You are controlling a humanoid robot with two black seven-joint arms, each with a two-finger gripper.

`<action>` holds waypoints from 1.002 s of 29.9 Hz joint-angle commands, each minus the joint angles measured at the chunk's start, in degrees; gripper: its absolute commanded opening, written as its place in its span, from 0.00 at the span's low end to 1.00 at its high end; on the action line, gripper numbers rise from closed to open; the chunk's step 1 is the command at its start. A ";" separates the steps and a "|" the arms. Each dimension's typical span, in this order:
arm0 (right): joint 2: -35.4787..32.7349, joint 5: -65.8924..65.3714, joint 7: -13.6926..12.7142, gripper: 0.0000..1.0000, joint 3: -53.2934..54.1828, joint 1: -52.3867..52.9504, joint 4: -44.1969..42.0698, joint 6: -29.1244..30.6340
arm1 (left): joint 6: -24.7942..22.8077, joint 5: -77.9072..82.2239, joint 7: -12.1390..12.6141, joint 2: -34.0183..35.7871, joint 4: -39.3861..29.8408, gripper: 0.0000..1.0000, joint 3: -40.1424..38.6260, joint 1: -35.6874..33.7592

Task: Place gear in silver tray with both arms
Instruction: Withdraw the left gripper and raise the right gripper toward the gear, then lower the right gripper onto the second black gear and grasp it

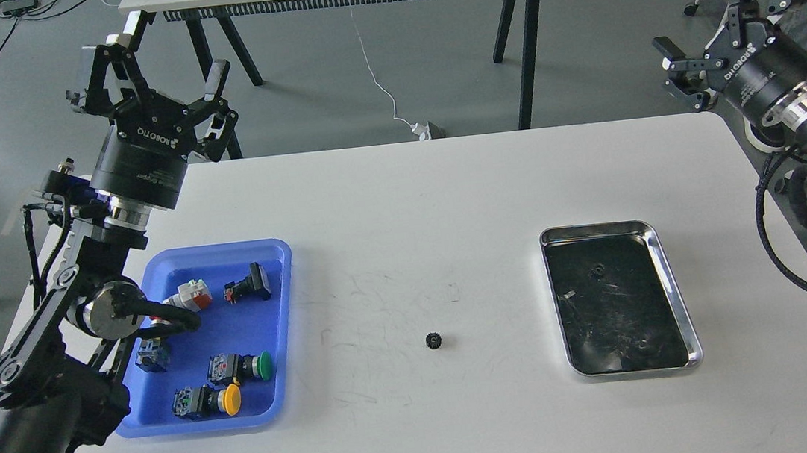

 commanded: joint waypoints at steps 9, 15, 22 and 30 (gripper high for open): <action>7.16 -35.25 0.00 0.99 -18.22 20.79 -0.12 1.16 | -0.20 -0.53 2.71 0.06 0.07 1.00 -3.25 0.07; 23.22 -54.17 0.00 0.99 -25.49 27.03 -2.92 6.35 | -0.20 -3.43 4.30 0.14 0.07 1.00 -4.57 0.24; 40.22 -66.48 0.00 0.99 -47.21 34.68 -11.01 6.44 | -0.20 -3.52 4.57 0.23 -0.02 1.00 -6.24 0.42; 40.22 -74.83 0.00 0.99 -48.90 33.90 -12.34 5.48 | -0.20 -3.52 4.65 0.14 -0.02 1.00 -6.42 0.51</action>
